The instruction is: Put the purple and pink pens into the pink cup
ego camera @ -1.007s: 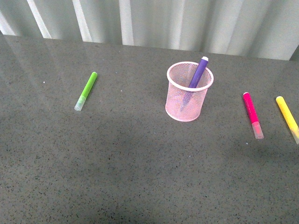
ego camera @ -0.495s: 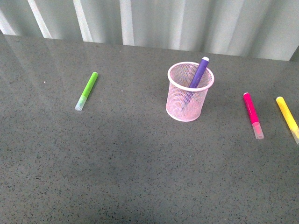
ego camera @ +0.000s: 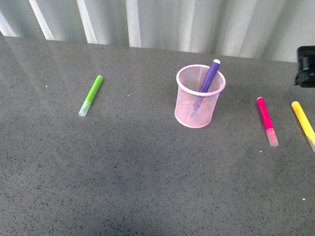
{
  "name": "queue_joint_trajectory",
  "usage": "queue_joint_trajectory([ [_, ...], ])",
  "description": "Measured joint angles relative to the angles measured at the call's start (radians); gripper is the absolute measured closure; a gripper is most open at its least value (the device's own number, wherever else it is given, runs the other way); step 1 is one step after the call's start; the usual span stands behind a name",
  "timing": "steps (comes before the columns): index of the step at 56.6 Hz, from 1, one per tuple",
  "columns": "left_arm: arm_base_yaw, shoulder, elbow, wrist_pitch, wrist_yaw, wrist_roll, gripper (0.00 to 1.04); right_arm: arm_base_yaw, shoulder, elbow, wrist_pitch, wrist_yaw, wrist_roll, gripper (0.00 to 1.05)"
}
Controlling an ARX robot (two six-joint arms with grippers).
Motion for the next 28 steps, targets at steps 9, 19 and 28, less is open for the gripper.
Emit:
queue_joint_trajectory([
  [9, 0.0, 0.0, 0.0, 0.0, 0.0, 0.0, 0.07, 0.031, 0.073, 0.021, 0.013, -0.016, 0.069, 0.07],
  [19, 0.0, 0.0, 0.0, 0.0, 0.0, 0.0, 0.07, 0.033, 0.184, 0.075, 0.017, -0.025, 0.129, 0.07],
  [28, 0.0, 0.0, 0.0, 0.0, 0.0, 0.0, 0.07, 0.032, 0.245, 0.129, 0.024, -0.049, 0.156, 0.07],
])
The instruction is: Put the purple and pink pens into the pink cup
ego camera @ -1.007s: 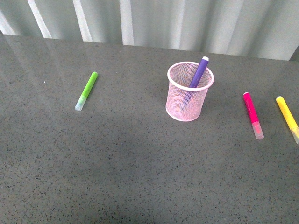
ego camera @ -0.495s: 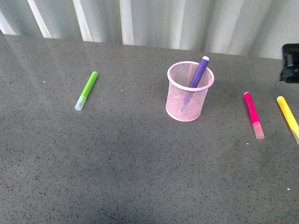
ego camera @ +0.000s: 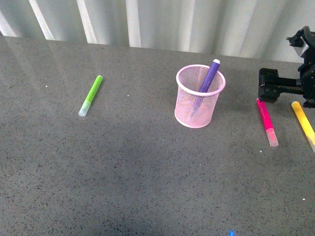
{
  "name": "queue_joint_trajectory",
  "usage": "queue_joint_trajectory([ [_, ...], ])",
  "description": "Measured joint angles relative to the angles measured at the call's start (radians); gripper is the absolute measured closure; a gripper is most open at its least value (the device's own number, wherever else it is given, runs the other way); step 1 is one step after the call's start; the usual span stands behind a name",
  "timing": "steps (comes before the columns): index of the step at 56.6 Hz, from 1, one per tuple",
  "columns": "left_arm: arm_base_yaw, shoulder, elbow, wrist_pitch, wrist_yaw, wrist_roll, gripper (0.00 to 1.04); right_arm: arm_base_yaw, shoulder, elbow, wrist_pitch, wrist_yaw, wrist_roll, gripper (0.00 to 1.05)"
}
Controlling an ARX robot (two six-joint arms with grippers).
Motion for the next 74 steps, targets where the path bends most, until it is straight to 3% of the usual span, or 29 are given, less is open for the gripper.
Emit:
queue_joint_trajectory([
  [52, 0.0, 0.0, 0.0, 0.0, 0.0, 0.0, 0.07, 0.052, 0.189, 0.146, 0.0, -0.006, 0.087, 0.08],
  [74, 0.0, 0.0, 0.0, 0.0, 0.0, 0.0, 0.07, 0.008, 0.197, 0.151, 0.008, -0.001, 0.085, 0.69],
])
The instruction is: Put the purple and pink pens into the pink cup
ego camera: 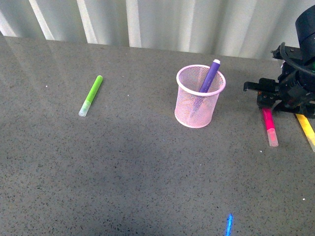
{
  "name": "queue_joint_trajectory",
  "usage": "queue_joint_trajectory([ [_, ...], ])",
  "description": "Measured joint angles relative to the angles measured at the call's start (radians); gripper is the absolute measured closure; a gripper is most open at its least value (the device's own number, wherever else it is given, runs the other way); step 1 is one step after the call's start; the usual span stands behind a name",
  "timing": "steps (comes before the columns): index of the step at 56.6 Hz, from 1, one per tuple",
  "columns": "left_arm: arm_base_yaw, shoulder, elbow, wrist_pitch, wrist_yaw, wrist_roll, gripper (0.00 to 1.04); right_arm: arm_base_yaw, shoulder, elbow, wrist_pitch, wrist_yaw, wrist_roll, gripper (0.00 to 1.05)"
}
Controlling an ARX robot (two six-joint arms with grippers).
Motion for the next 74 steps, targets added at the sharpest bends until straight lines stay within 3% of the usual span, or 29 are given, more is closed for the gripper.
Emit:
queue_joint_trajectory([
  [11, 0.0, 0.0, 0.0, 0.0, 0.0, 0.0, 0.07, -0.02, -0.003, -0.001, 0.002, -0.027, 0.007, 0.92],
  [31, 0.0, 0.0, 0.0, 0.0, 0.0, 0.0, 0.07, -0.039, -0.04, -0.047, 0.074, -0.048, 0.037, 0.93],
  [38, 0.0, 0.0, 0.0, 0.0, 0.0, 0.0, 0.07, -0.043, -0.127, -0.117, 0.263, -0.007, 0.036, 0.93],
  [44, 0.0, 0.0, 0.0, 0.0, 0.0, 0.0, 0.07, -0.039, -0.264, -0.168, 0.454, -0.035, 0.031, 0.93],
  [59, 0.0, 0.0, 0.0, 0.0, 0.0, 0.0, 0.07, 0.075, -0.542, -0.337, 0.975, -0.261, -0.125, 0.93],
  [66, 0.0, 0.0, 0.0, 0.0, 0.0, 0.0, 0.07, 0.139, -0.554, -0.405, 1.086, -0.384, -0.171, 0.93],
  [74, 0.0, 0.0, 0.0, 0.0, 0.0, 0.0, 0.07, 0.177, -0.494, -0.447, 1.128, -0.433, -0.181, 0.93],
])
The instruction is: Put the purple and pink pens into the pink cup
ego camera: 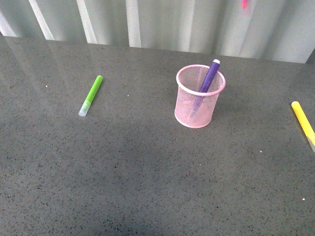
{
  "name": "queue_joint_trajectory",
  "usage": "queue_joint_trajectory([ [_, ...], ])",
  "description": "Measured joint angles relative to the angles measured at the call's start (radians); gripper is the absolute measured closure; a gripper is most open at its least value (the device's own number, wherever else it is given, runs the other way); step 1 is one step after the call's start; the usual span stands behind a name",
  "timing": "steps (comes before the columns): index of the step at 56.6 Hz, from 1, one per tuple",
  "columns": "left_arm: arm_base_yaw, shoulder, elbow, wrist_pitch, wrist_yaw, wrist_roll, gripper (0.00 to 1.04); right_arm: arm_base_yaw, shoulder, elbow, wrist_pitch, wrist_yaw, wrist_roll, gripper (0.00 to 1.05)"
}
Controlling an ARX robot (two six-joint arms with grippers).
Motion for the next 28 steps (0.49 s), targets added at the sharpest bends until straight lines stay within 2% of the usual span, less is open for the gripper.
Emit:
queue_joint_trajectory([
  [28, 0.0, 0.0, 0.0, 0.0, 0.0, 0.0, 0.07, 0.026, 0.267, 0.069, 0.072, -0.037, 0.016, 0.93],
])
